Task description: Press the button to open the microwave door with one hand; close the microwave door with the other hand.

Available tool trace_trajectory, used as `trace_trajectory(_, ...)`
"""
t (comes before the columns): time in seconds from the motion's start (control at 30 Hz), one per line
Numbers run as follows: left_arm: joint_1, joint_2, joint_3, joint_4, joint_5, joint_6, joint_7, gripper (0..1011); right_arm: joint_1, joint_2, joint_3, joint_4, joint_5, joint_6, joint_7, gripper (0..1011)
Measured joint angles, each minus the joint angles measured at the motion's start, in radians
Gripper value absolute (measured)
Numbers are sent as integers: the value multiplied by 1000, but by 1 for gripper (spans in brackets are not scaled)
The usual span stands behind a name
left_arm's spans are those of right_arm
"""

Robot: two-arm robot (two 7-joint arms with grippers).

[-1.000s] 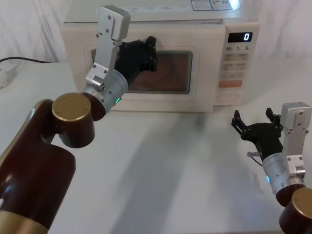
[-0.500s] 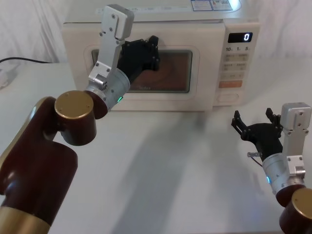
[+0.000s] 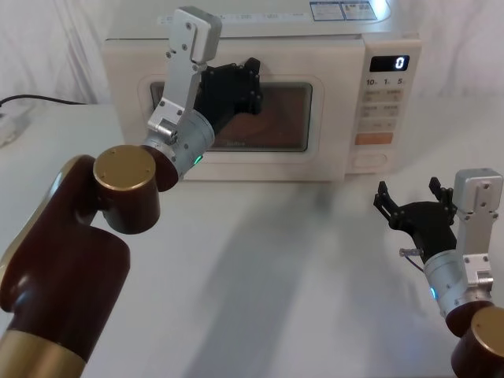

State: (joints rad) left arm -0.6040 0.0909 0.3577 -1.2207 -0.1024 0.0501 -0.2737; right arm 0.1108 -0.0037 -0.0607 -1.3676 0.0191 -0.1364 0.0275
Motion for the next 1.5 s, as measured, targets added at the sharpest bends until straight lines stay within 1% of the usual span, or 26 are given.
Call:
trace_trajectory(0.5,-11,-15,-3,18,5,5,13,0,0,0,0,0,0,0,0,1002)
trace_trajectory(1.23,-25,-27,-5,45,12,0,18,0,0,0,0,0,0,0,0,1002)
trace_trajectory(1.5,-19,-27,-8,40,12,-2,16,0,0,0,0,0,0,0,0,1002)
